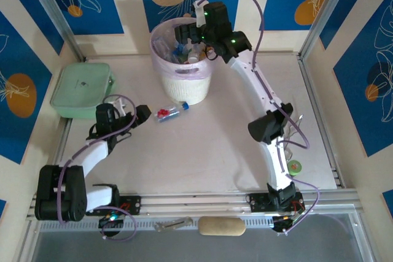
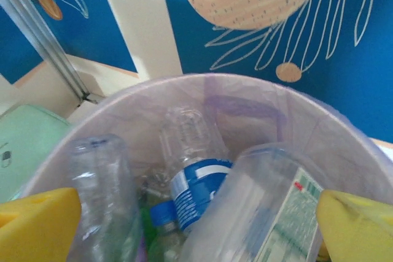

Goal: Put the plastic bottles in the bin

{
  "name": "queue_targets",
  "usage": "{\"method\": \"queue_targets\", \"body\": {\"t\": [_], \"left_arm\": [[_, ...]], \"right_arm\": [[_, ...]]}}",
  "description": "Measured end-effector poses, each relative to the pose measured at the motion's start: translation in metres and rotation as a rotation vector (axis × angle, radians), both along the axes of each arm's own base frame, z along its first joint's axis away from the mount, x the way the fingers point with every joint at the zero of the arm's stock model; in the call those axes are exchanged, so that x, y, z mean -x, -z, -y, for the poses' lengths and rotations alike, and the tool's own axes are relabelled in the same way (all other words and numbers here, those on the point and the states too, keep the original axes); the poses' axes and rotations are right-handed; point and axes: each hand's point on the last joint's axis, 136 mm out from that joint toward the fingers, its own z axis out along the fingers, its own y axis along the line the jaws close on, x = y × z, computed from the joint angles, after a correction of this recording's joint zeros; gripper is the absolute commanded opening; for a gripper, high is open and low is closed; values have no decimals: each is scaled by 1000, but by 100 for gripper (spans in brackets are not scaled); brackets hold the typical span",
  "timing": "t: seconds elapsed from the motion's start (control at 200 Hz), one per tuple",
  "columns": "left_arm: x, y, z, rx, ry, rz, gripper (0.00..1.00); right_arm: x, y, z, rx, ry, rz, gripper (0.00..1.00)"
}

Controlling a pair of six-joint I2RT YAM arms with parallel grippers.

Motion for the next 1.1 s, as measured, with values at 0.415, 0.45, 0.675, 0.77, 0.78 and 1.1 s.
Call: {"method": "queue_targets", "body": {"t": [0.415,0.45,0.675,0.77,0.78,1.1], "left_arm": [[-51,-6,27,70,110,72,99],[-56,-7,30,75,123,80,100],[-74,-6,54,81,215,113,99],[-75,0,67,71,265,113,99],[-75,2,69,68,271,112,99],[-68,29,93,-100,386,86,99]], "right_arm": [[112,35,27,63,-65,-61,99],[116,48,34,64,-53,-84,99],[139,128,95,8,98,-242,99],[142,154,117,-29,171,-295,99],[142,157,119,-32,179,-302,99],[136,175,143,-134,277,-331,99]]}}
